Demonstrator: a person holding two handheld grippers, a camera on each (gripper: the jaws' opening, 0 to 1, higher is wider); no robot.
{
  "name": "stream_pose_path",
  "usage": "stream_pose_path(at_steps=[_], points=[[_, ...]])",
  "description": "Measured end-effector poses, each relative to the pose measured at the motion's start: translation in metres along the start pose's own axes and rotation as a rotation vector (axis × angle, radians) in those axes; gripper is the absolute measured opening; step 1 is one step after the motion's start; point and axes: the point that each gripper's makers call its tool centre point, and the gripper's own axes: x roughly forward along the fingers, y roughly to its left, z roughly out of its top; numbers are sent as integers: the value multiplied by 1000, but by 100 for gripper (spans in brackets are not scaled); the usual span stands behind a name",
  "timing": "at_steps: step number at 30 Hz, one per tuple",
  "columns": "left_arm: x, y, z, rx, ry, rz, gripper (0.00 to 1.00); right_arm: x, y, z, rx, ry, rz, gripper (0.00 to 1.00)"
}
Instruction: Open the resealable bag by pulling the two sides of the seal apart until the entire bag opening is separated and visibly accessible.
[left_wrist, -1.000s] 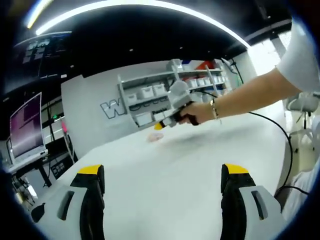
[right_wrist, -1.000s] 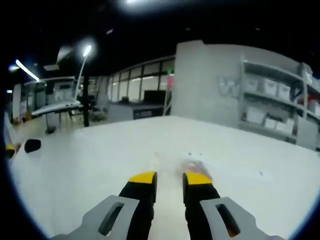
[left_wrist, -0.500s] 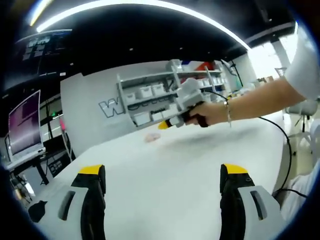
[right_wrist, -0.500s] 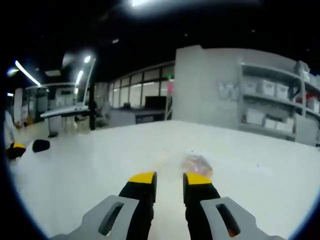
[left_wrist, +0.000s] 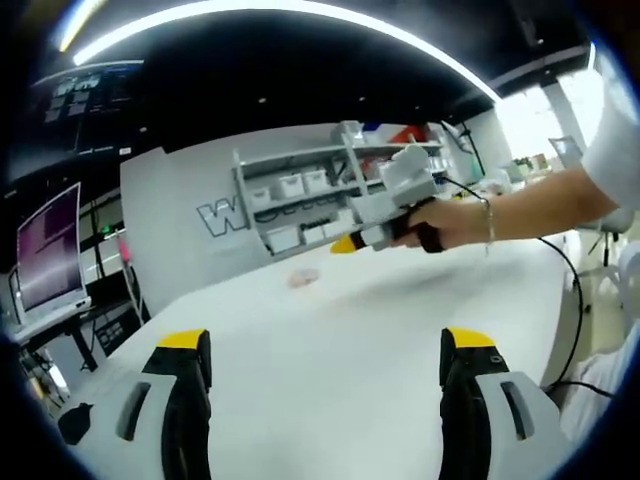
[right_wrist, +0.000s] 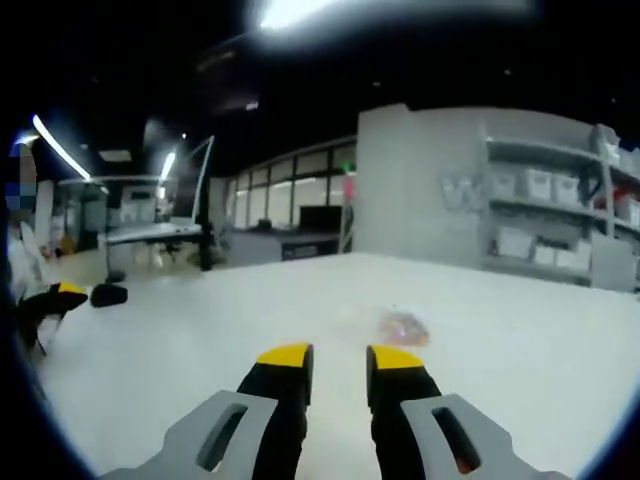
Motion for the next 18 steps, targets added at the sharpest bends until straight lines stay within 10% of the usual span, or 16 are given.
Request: stream_pose_path(at_steps=[18], points=[[-2,-3,4,-23,-12,-13,93,-45,6,4,10,-36,-18,19]])
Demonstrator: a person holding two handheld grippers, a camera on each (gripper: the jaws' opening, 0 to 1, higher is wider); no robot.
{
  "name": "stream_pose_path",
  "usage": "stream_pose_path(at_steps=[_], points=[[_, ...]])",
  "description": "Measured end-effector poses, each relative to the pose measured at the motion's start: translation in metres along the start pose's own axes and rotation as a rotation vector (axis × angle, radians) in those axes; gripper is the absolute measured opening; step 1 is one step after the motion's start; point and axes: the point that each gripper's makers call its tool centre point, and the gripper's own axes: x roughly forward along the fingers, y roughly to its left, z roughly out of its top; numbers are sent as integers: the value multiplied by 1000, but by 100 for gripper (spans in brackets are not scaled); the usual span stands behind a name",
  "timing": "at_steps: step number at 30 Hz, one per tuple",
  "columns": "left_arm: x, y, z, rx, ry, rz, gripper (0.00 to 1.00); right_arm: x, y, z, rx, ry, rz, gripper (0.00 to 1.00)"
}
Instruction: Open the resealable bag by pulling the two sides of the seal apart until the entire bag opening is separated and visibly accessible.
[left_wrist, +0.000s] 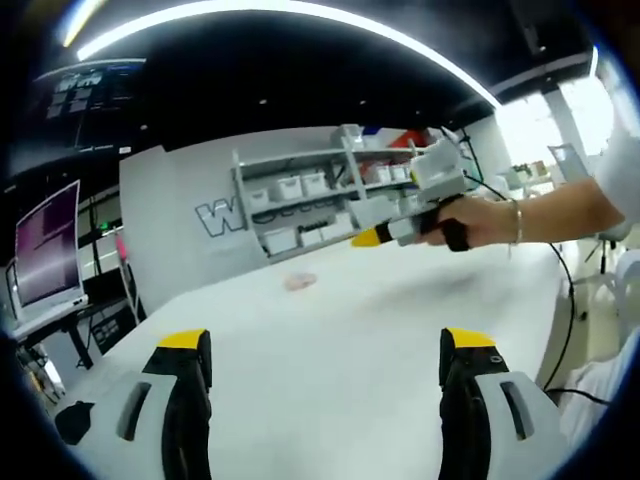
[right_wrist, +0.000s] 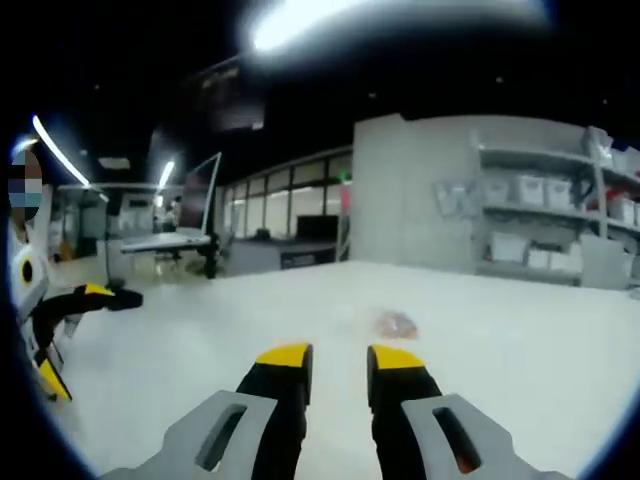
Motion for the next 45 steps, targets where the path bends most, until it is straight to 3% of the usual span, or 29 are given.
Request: stream_pose_path(at_steps=[8,22,37,45], points=[[-1,2,-1,0,3,5,93,-9,4,-4,8,0,-3,19],[0,-2,0,-4,0,-4,93,-43,16,-11,27,-13,5,20],[-3,-1,4,-11,-6,4,93,-70,26,-7,64,-50,17,20],[-2,-4,5,-20,-7,-1,94,-90,22,-7,71,-70,-9,20]])
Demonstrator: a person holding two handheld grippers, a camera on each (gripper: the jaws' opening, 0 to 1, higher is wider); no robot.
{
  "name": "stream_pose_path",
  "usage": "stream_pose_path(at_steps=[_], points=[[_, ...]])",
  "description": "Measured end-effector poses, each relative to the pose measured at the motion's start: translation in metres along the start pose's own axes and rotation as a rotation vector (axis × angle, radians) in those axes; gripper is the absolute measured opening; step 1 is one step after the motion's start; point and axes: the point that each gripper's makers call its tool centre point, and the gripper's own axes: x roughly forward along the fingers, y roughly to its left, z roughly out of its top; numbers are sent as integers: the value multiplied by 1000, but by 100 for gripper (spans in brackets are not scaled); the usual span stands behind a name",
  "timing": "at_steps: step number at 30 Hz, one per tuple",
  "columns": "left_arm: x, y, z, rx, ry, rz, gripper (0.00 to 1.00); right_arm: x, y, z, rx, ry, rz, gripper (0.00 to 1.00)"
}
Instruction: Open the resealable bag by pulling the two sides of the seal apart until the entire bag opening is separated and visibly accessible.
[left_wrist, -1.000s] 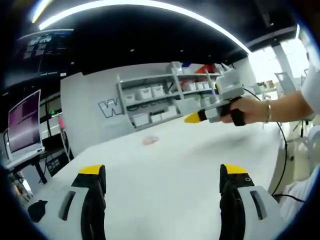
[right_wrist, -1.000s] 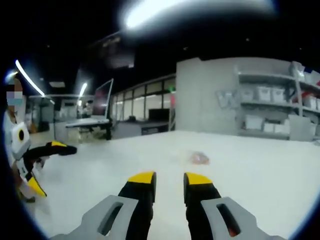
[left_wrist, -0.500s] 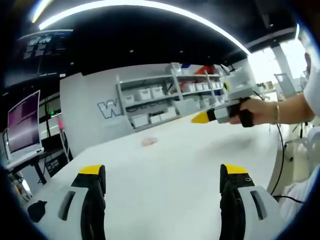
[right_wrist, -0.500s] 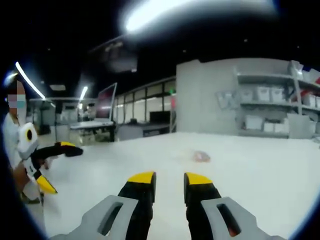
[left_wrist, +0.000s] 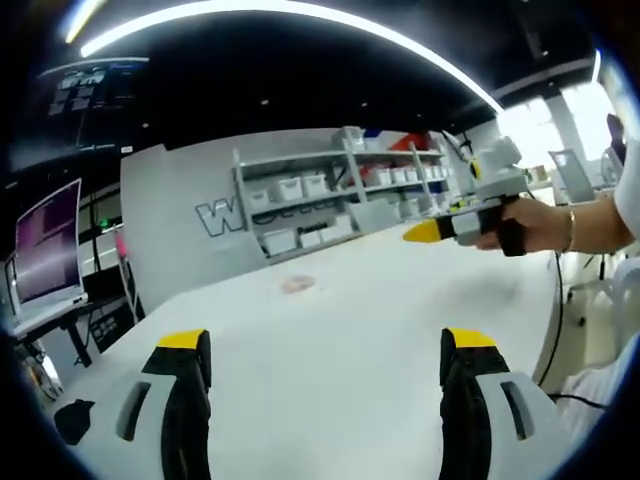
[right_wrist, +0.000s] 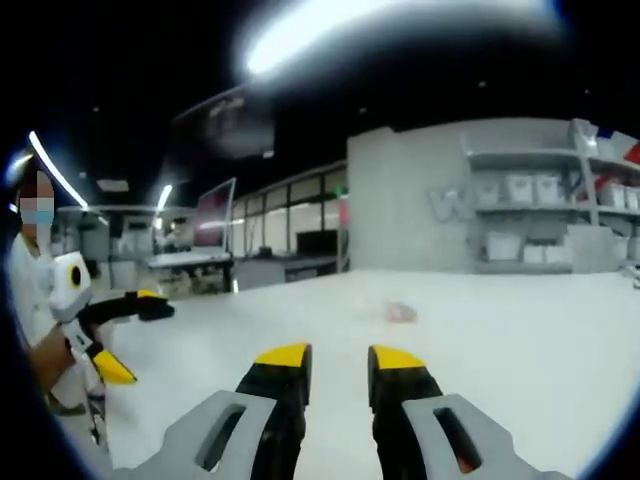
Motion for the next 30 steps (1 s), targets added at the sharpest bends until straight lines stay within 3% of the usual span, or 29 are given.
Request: stream_pose_path(at_steps=[10,16,20,30], points=[[1,-1,0,-11,-3,-8,94,-24,9,-2,12,-13,-9,20],[-3,4,7,-37,-20,-2,95,-45,21,-2,-14,-46,-18,20],[-5,11,14,-37,-28,21,95,-59,25,6,-50,-96,-37,20],[-30,32,25,-65,-48,94,92,-59,29,15,-19,-162,-39,25]])
